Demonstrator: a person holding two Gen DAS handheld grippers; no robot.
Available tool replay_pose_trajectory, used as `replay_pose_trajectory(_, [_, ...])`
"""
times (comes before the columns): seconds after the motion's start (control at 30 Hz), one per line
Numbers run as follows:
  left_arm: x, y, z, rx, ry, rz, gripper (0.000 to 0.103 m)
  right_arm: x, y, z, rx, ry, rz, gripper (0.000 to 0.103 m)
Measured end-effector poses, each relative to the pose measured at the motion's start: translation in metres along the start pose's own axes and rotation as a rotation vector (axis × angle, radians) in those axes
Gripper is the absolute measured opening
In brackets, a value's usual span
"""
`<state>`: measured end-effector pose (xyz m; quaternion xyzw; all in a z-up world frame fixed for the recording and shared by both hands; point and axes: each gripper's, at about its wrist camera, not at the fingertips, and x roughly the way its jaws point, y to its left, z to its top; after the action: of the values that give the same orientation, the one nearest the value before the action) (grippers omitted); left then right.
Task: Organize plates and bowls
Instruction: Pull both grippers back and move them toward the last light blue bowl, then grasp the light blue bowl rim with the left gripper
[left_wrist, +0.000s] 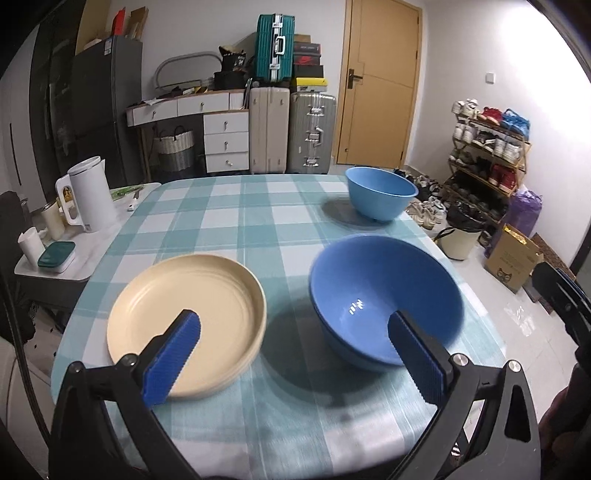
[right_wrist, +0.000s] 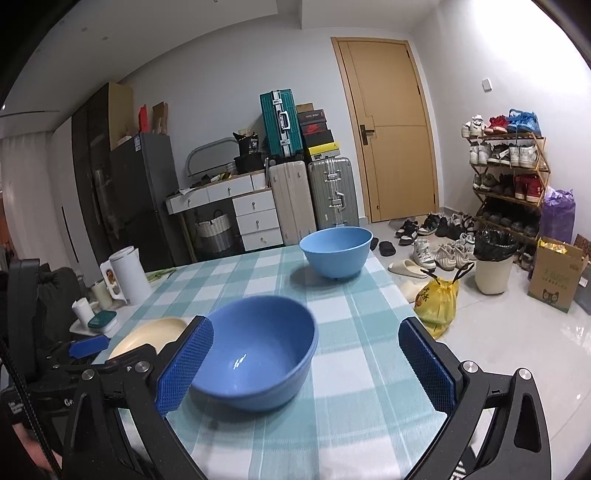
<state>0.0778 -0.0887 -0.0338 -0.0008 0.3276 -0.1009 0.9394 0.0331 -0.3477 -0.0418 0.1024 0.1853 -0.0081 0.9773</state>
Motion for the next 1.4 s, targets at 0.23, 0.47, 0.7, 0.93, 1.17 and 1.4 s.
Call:
replay_pose_trajectory(0.23, [0.038, 0.000, 0.049, 0.062, 0.106, -0.039, 0.103, 0.060, -0.026, 0.037, 0.066, 0.083, 0.053, 0.102])
replay_pose_trajectory(0.47, [0.078, -0.011, 0.123, 0.202, 0.223, -0.114, 0.103, 0.119, -0.056, 0.094, 0.116, 0.179, 0.148, 0.102])
replay_pose_trajectory(0.7, [0.148, -0.024, 0.192, 0.191, 0.372, -0.182, 0.103, 0.204, -0.095, 0.124, 0.182, 0.386, 0.145, 0.102])
replay_pose_trajectory(0.93, [0.235, -0.057, 0.219, 0.168, 0.534, -0.256, 0.102, 0.246, -0.121, 0.122, 0.241, 0.458, 0.125, 0.102])
replay_pose_trajectory(1.17, [0.310, -0.094, 0.233, 0.190, 0.574, -0.203, 0.102, 0.253, -0.128, 0.101, 0.233, 0.488, 0.107, 0.102])
replay_pose_trajectory(1.4, [0.363, -0.120, 0.235, 0.216, 0.667, -0.186, 0.099, 0.248, -0.141, 0.099, 0.230, 0.484, 0.078, 0.102])
